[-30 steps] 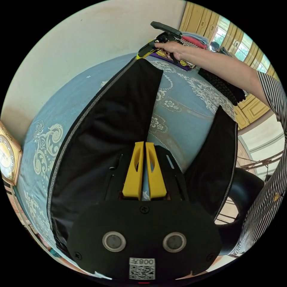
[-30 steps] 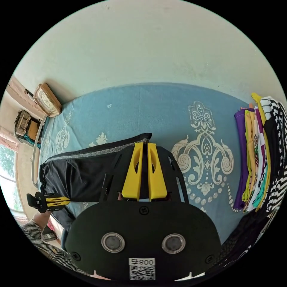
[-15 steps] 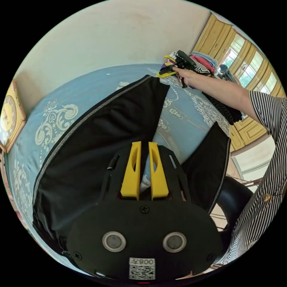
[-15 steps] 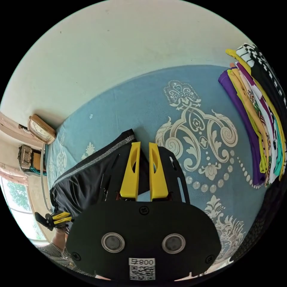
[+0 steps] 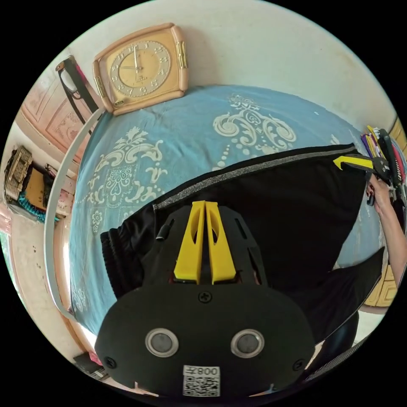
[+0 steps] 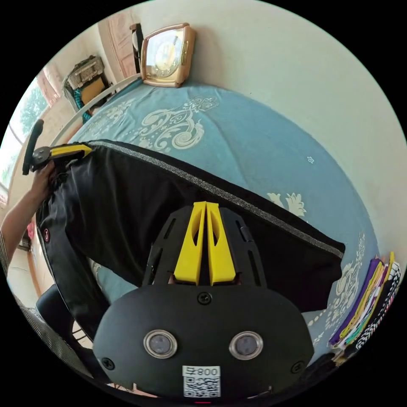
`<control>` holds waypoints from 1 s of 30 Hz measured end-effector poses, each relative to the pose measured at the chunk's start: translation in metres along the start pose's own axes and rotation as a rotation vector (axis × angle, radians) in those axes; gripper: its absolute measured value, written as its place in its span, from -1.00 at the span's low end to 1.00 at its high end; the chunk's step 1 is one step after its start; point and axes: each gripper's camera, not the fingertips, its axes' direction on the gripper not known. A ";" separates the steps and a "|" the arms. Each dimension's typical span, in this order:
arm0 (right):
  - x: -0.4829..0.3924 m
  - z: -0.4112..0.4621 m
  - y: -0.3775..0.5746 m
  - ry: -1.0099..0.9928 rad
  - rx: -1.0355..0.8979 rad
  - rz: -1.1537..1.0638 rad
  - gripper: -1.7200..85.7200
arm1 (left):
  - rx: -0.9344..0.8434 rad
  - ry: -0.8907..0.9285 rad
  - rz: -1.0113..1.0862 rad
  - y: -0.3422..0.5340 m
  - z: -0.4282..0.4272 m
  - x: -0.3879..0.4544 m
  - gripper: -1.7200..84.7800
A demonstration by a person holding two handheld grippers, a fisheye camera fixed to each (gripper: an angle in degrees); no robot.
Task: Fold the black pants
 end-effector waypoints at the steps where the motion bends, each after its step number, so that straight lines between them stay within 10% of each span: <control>1: -0.004 0.009 0.000 0.024 -0.023 0.010 -0.96 | 0.005 0.021 -0.021 0.002 0.008 -0.005 -0.95; 6: -0.032 0.032 0.032 0.202 0.097 -0.047 -0.97 | 0.062 0.040 0.012 0.017 0.015 -0.016 -0.96; 30: 0.116 0.079 0.155 -0.132 -0.015 0.337 -0.96 | -0.038 0.139 -0.250 0.167 0.026 -0.163 -0.96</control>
